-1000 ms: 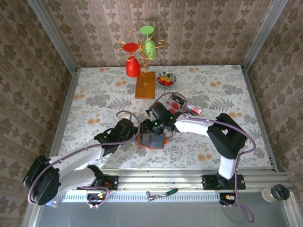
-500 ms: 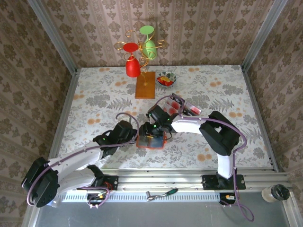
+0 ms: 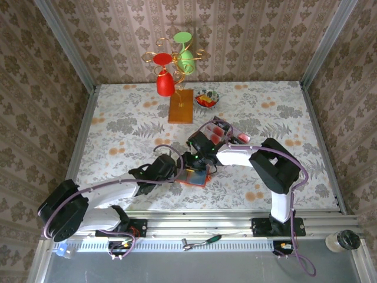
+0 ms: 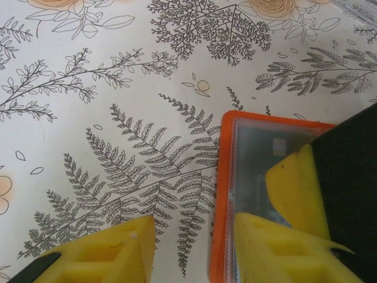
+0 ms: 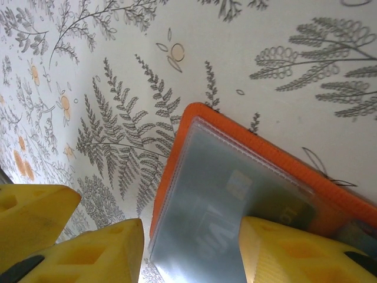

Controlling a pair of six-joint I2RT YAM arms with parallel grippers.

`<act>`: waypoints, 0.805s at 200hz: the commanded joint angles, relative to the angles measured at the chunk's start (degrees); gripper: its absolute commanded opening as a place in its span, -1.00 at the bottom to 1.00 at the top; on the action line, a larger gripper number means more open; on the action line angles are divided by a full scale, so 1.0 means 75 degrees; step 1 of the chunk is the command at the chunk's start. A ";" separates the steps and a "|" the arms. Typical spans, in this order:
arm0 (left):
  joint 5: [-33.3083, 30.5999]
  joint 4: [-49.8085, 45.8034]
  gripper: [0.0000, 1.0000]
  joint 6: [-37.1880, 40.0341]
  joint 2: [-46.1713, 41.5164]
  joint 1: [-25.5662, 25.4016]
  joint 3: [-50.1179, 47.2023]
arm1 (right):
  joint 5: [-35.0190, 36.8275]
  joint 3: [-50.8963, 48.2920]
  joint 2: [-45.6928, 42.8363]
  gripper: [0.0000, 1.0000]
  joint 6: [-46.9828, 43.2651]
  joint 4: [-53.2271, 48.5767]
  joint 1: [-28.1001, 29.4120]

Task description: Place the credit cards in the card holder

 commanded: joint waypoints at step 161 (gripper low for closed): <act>-0.0141 -0.0609 -0.17 -0.0149 -0.0615 -0.0217 0.0106 | 0.0673 -0.0687 -0.0998 -0.64 -0.0851 -0.0572 -0.0102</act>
